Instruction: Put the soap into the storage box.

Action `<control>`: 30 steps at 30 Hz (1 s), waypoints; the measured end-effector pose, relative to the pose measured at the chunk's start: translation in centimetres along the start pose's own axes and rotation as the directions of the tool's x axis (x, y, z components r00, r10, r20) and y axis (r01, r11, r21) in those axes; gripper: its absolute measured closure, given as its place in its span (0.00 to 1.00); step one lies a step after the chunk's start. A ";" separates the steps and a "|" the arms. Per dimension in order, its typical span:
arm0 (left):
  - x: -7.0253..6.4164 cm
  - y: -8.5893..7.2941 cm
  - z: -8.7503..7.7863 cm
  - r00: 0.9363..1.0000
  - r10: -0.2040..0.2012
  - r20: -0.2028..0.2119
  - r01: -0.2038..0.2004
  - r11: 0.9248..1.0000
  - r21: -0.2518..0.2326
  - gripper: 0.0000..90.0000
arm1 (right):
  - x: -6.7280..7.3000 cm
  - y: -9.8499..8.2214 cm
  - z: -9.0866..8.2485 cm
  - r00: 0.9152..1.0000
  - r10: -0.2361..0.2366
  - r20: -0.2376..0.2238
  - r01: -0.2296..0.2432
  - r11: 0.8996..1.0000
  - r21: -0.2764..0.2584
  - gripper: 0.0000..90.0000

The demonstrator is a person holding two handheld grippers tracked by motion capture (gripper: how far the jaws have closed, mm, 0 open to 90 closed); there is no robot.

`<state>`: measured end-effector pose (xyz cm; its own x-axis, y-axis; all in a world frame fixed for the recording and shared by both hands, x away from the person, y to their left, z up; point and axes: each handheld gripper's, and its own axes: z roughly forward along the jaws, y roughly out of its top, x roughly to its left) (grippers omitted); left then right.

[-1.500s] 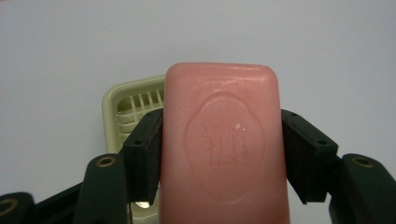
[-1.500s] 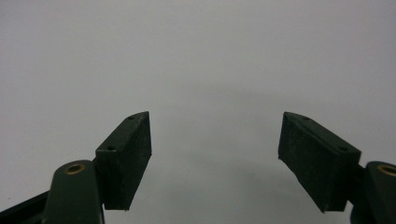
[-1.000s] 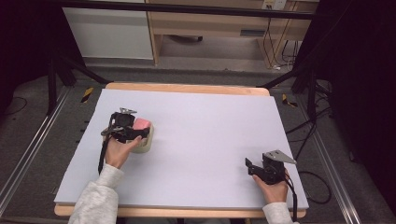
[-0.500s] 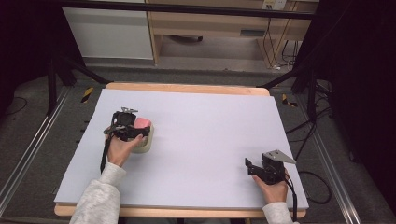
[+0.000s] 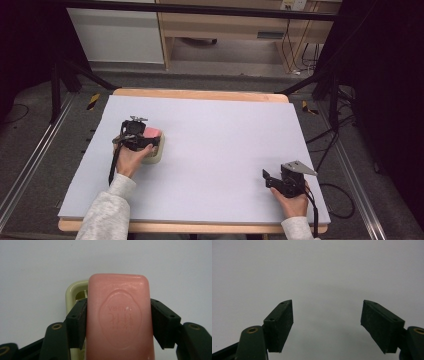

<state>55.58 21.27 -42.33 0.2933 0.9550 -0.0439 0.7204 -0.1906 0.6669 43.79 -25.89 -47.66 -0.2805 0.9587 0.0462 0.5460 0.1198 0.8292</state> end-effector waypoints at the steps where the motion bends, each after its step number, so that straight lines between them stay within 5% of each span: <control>1: 0.0 0.0 0.0 1.000 -0.001 -0.001 0.001 1.000 0.000 0.41 | 0.0 0.0 0.0 1.000 0.001 -0.001 -0.001 1.000 0.000 0.29; 30: 0.3 -1.0 1.2 1.000 -0.025 -0.001 0.025 0.999 0.026 0.41 | 0.0 0.0 0.0 1.000 -0.004 -0.001 0.004 1.000 0.003 0.29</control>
<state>55.75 21.44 -43.90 0.2746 0.9597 -0.0597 0.7437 -0.1727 0.6458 43.82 -25.86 -47.67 -0.2833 0.9581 0.0429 0.5469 0.1246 0.8278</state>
